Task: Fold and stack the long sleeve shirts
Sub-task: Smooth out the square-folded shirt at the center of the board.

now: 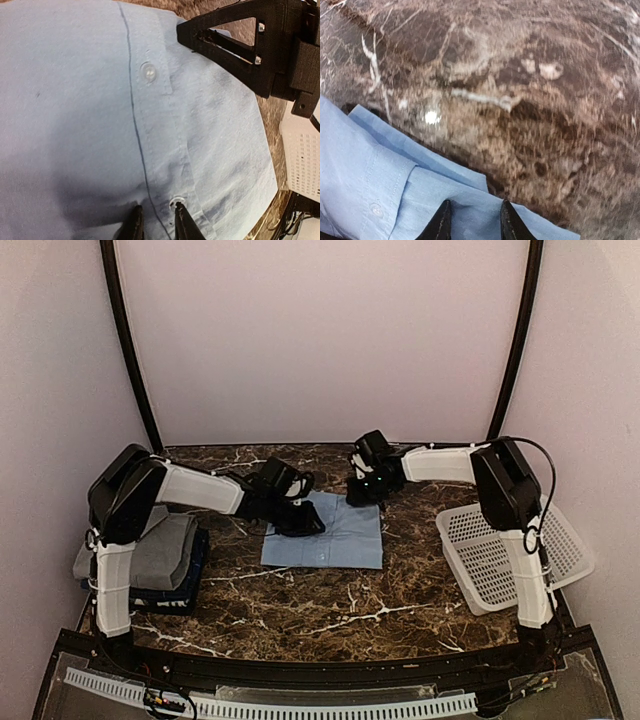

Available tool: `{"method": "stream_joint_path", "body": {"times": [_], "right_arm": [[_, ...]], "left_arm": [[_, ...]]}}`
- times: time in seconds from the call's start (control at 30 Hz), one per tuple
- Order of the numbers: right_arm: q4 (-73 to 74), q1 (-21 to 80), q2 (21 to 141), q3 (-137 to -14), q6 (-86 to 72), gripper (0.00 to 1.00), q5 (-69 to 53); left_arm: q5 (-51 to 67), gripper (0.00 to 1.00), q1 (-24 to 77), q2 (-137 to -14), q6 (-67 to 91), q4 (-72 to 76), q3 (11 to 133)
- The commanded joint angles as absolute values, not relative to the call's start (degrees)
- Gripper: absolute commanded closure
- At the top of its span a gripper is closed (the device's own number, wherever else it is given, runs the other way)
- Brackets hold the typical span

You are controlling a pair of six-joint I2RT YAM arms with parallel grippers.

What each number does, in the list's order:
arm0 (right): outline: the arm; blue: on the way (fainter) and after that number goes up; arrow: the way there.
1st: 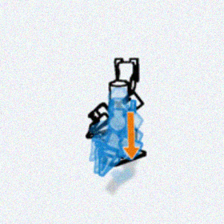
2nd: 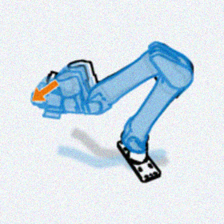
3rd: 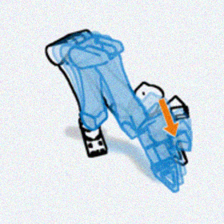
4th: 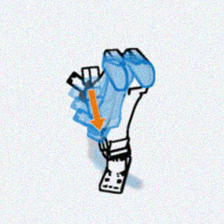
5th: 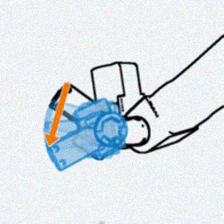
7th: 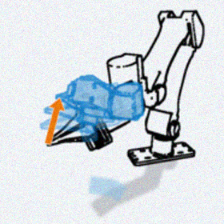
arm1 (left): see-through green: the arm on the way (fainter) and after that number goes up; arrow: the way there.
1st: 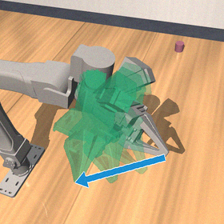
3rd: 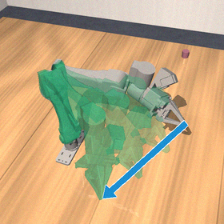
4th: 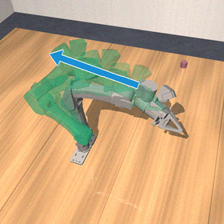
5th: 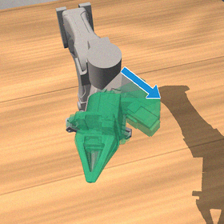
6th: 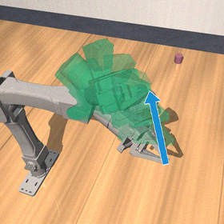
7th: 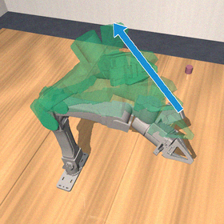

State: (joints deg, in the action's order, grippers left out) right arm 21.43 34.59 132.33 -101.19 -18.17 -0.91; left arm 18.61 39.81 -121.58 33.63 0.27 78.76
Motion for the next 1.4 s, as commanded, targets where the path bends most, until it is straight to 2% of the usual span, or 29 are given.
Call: {"method": "stream_joint_path", "body": {"times": [0.0, 0.23, 0.33, 0.47, 0.63, 0.9, 1.2, 1.37], "right_arm": [[20.1, 36.8, 126.6, -93.3, -20.0, 0.69, -2.7], [22.6, 39.9, 119.7, -92.6, -19.4, 0.67, -0.2], [23.6, 42.6, 116.8, -91.1, -18.9, 0.67, 1.9], [23.4, 47.8, 112.1, -85.0, -19.7, 0.67, 3.8], [22.3, 53.9, 107.5, -76.8, -22.6, 0.68, 5.8], [21.7, 57.9, 109.8, -73.0, -24.6, 0.67, 8.6], [23.2, 61.3, 112.4, -70.9, -25.1, 0.57, 10.8], [22.9, 61.7, 110.6, -70.1, -26.4, 0.55, 10.2]], "left_arm": [[21.0, 0.79, 41.3, -113.6, 34.6, -0.4, 70.2], [20.6, 0.79, 43.0, -102.3, 40.8, 4.6, 59.8], [15.2, 0.78, 43.0, -95.9, 42.4, 2.5, 56.0], [9.8, 0.77, 42.1, -89.7, 43.1, -1.3, 52.5], [11.9, 0.76, 37.8, -86.5, 43.0, -2.6, 49.0], [18.1, 0.74, 31.5, -88.1, 42.5, -0.4, 46.0], [20.7, 0.64, 29.5, -92.5, 41.4, -1.7, 46.5], [22.7, 0.61, 29.4, -95.5, 40.9, -2.5, 46.7]]}}
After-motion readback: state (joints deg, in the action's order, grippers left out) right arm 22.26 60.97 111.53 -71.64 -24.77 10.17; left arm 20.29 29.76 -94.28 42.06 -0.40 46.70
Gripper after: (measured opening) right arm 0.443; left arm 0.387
